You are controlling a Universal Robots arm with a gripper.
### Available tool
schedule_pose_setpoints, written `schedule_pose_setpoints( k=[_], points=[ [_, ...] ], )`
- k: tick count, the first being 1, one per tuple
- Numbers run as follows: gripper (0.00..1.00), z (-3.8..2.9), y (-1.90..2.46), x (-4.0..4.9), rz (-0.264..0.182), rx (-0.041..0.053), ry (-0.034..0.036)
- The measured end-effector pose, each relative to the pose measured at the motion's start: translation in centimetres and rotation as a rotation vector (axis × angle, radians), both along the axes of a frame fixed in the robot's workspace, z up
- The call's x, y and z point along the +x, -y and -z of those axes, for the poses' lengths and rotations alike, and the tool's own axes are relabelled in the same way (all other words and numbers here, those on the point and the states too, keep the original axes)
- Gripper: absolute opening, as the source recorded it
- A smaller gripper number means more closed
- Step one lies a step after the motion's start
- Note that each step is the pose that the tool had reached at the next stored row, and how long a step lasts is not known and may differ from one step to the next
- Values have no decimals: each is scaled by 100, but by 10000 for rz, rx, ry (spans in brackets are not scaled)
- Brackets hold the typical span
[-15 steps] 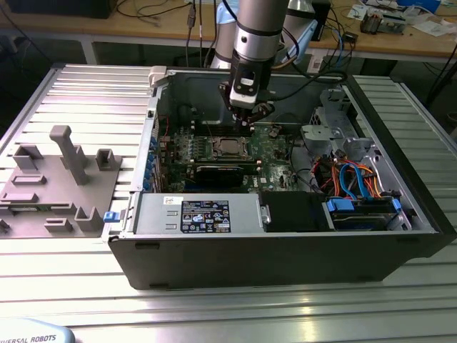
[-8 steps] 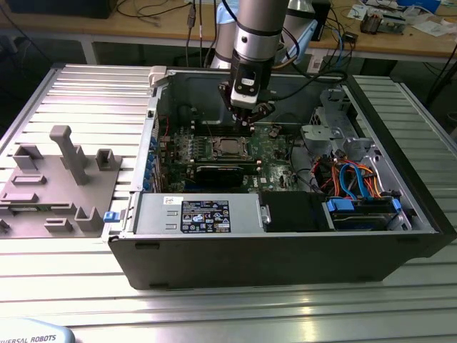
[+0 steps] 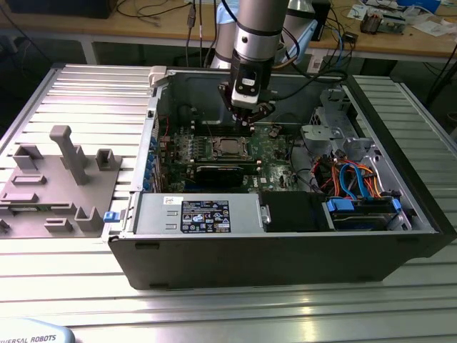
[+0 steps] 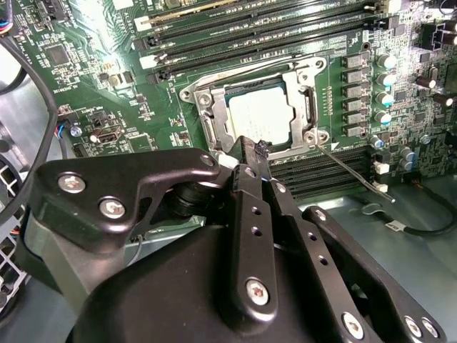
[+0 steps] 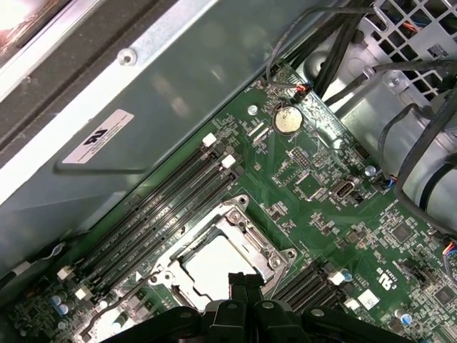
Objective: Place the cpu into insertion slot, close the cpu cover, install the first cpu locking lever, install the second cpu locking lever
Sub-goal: 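Install the first cpu locking lever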
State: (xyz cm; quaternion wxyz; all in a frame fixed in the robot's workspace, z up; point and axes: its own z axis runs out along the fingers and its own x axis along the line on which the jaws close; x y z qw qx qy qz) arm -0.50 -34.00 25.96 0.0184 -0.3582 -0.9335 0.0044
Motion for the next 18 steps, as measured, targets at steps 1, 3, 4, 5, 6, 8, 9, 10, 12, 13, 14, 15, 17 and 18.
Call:
schedule_pose_setpoints(
  k=[1,3,4,5,6,8,9,10,12,13,14,15,17,18],
  points=[
    [11,0,0,0,-19,0,0],
    [11,0,0,0,-60,0,0],
    [11,0,0,0,-87,0,0],
    [11,0,0,0,-119,-1,0],
    [11,0,0,0,-250,0,0],
    [11,0,0,0,-647,288,6],
    [11,0,1,0,-670,290,6],
    [11,0,1,0,-691,289,6],
    [11,0,1,0,-722,288,5],
    [11,0,1,0,-735,288,5],
    [11,0,1,0,-758,288,4],
    [11,0,1,0,-777,288,5],
    [11,0,1,0,-813,289,4],
    [11,0,1,0,-826,289,4]
  ],
)
